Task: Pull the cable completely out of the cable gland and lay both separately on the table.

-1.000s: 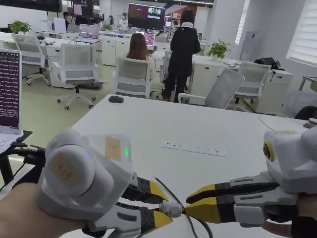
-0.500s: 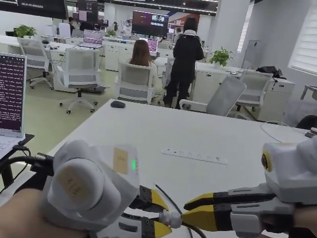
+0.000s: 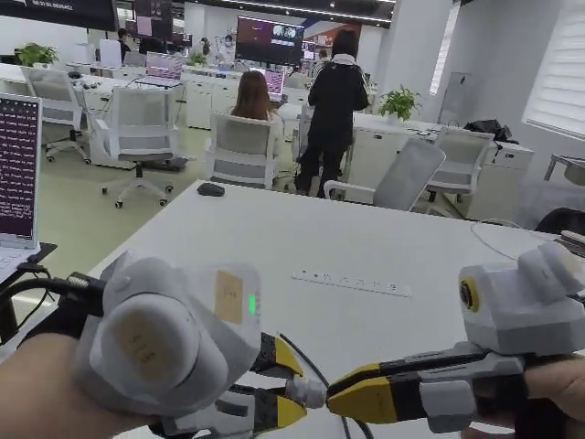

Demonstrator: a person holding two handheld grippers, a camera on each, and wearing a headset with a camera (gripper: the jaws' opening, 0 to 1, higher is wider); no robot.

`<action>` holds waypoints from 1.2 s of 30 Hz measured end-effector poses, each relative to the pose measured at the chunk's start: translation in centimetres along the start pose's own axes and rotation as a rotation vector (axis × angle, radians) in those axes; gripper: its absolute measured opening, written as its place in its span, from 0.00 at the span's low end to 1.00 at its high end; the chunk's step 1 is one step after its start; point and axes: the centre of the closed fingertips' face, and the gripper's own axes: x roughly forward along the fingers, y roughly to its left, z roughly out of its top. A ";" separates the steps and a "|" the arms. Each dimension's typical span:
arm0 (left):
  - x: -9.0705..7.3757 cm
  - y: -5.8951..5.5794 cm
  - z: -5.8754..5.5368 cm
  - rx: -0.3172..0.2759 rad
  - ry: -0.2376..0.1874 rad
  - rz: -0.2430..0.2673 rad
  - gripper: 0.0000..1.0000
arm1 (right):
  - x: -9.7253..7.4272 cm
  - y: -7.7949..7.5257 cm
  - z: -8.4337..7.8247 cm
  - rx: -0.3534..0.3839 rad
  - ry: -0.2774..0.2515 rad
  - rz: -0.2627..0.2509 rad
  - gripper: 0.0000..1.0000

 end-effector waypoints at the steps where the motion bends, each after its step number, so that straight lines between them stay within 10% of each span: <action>1: 0.1 -0.1 0.1 0.009 0.002 -0.005 0.16 | 0.1 0.0 0.1 -0.002 0.007 0.007 0.22; 18: 0.5 -1.2 0.2 0.087 0.028 -0.052 0.16 | 1.3 0.4 -1.5 -0.019 0.149 0.062 0.12; 31: 1.9 -1.5 -1.9 -0.009 0.115 -0.133 0.15 | 2.2 -1.5 -2.9 -0.347 0.341 -0.178 0.10; 36: 2.6 -1.6 -2.7 -0.106 0.132 -0.174 0.16 | 2.4 -2.4 -3.3 -0.586 0.428 -0.315 0.10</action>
